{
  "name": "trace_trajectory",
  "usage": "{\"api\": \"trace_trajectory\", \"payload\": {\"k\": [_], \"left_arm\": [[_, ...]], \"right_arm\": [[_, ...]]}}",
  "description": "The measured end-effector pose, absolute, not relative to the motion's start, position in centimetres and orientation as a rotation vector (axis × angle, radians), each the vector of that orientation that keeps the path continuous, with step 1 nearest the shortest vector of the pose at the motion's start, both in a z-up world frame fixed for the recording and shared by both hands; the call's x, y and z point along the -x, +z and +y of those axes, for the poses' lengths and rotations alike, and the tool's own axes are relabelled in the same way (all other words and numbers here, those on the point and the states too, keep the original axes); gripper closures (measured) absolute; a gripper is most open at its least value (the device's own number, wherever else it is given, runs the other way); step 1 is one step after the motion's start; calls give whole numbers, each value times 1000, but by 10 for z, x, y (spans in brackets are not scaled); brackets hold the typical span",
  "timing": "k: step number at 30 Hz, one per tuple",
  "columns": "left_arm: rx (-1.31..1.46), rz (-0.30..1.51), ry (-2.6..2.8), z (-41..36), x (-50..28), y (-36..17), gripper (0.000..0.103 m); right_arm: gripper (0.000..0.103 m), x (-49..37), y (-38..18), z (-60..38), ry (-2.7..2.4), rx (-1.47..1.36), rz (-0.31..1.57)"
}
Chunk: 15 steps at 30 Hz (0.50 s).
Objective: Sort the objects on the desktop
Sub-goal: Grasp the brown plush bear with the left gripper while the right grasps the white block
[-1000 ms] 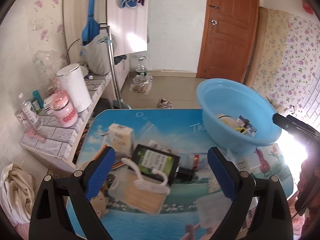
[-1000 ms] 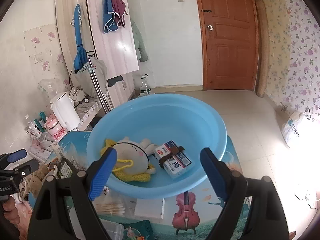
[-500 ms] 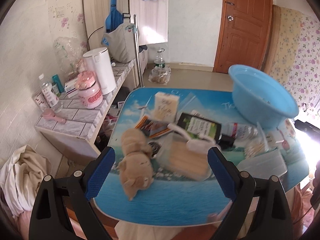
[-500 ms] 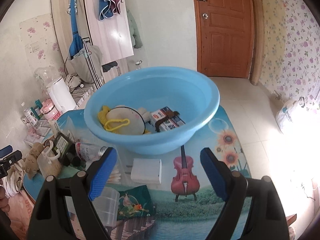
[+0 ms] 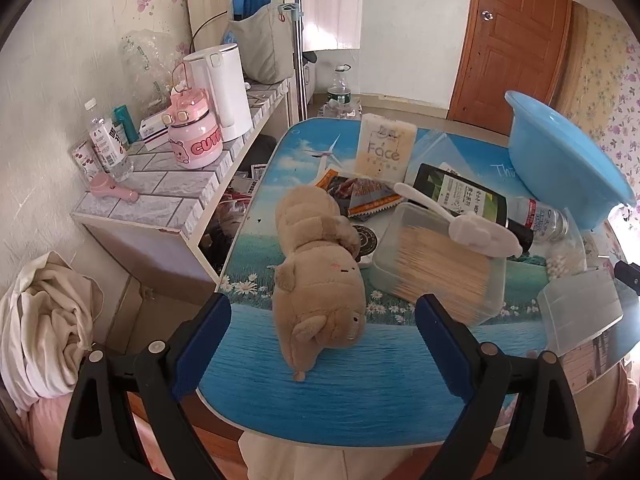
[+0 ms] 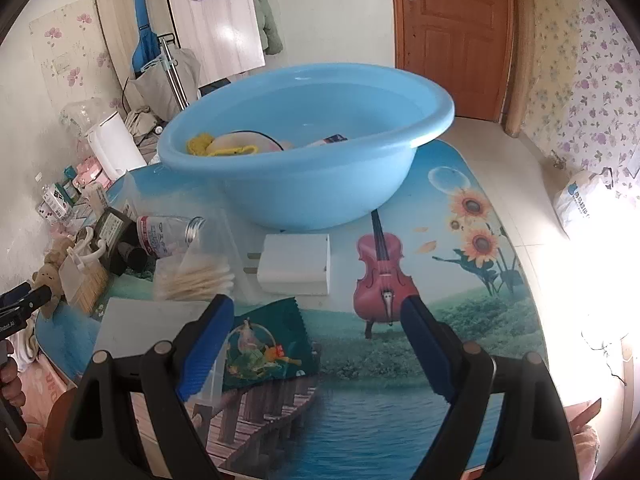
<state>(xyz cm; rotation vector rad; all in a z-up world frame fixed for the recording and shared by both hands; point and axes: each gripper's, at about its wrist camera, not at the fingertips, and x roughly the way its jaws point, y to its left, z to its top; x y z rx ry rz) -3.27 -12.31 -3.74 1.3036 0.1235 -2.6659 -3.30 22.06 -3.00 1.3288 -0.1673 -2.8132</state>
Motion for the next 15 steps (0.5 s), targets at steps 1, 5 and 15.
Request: {"api": "trace_trajectory", "payload": {"k": [1, 5, 15], "left_arm": [[-1304, 119, -2666, -123, 33, -39, 10], [-1317, 115, -2651, -127, 37, -47, 10], [-1329, 171, -2663, -134, 39, -53, 58]], "right_arm": [[17, 33, -31, 220, -2815, -1332, -161], [17, 39, -34, 222, -2811, -1348, -183], [17, 63, -43, 214, -2795, -1384, -202]]}}
